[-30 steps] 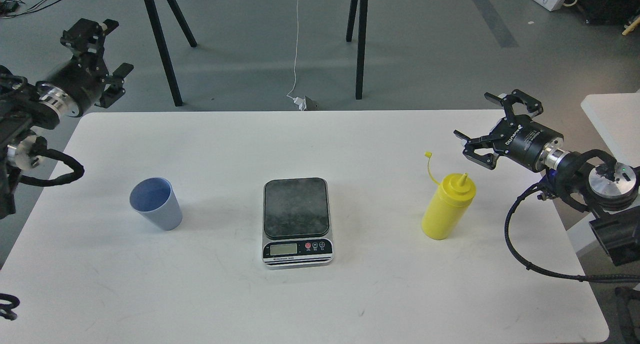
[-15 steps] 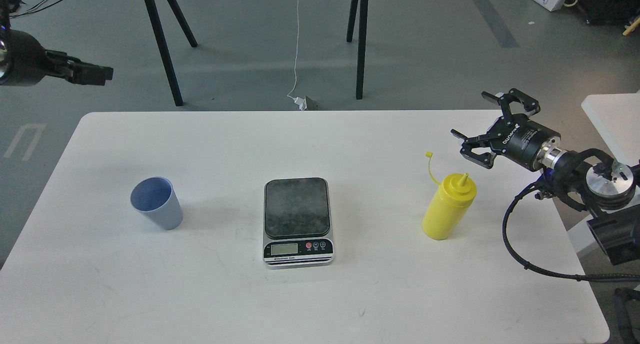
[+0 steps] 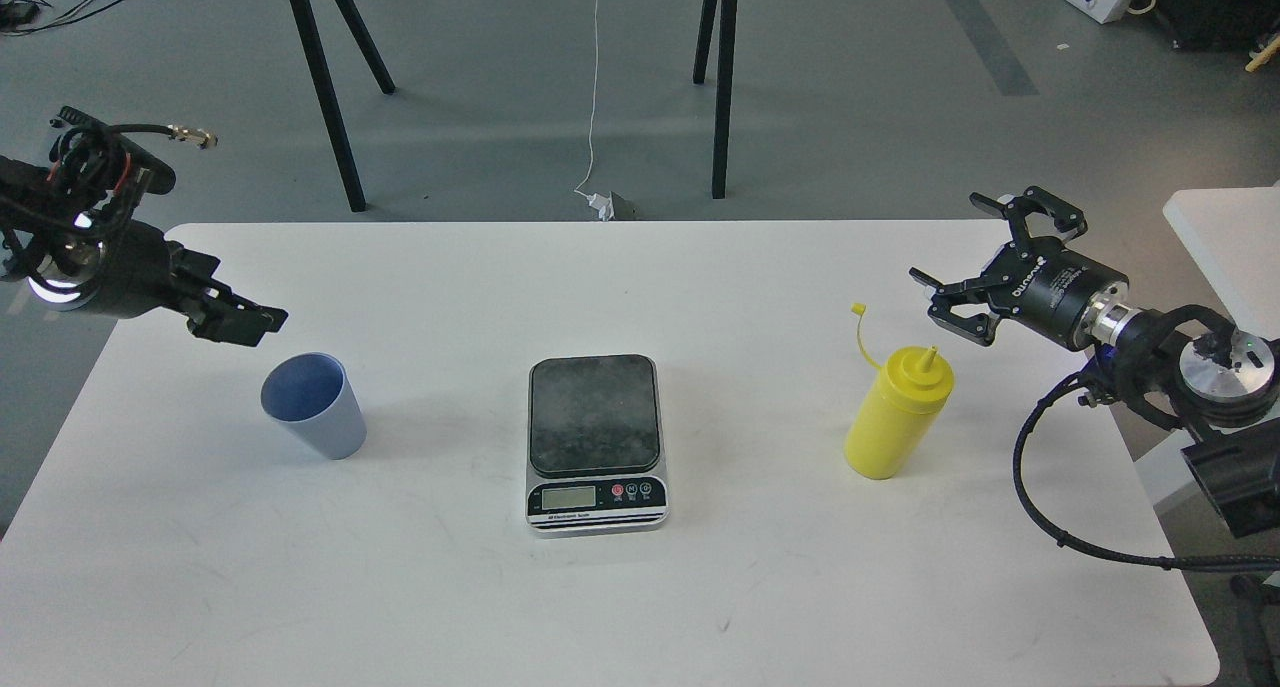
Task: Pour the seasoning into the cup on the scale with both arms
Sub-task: 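Lower the left gripper onto the blue cup and grasp it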
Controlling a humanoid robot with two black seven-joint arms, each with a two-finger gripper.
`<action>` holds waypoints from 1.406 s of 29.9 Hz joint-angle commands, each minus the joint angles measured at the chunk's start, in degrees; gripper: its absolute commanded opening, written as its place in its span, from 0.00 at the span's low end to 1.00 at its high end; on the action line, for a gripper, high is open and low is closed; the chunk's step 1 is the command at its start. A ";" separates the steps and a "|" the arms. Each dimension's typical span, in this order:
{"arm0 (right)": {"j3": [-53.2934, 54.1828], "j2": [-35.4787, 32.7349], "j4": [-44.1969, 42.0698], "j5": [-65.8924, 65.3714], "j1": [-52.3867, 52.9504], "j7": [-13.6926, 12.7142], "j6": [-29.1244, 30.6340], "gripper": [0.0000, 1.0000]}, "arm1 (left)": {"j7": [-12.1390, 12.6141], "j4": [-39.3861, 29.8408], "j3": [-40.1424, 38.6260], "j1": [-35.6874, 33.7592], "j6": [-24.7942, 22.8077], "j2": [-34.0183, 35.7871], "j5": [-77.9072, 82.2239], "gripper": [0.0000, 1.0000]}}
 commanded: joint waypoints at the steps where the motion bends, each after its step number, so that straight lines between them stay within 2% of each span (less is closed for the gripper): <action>1: 0.00 0.08 0.00 0.00 -0.04 0.00 0.00 0.99 | -0.01 0.16 0.00 0.95 0.00 -1.84 -0.37 0.99; 12: 0.00 -0.36 0.00 0.00 -0.39 0.00 0.00 0.99 | -0.01 1.13 -0.18 4.82 0.00 -4.57 -0.55 0.99; 20: 0.08 -0.36 0.08 0.00 -0.83 0.00 0.00 0.99 | -0.01 8.42 -0.26 7.11 0.00 -8.70 -1.33 0.99; 29: 0.17 -0.45 0.08 0.00 -1.01 0.00 0.00 0.99 | -0.01 11.15 -0.09 8.51 0.00 -10.37 -2.04 0.99; 37: 0.17 -0.45 0.08 0.00 -1.53 0.00 0.00 0.99 | -0.01 17.30 0.00 9.83 0.00 -13.89 -2.48 0.99; 42: 0.26 -0.45 0.08 0.00 -1.71 0.00 0.00 0.99 | -0.01 17.65 0.09 10.36 0.00 -14.07 -2.48 0.97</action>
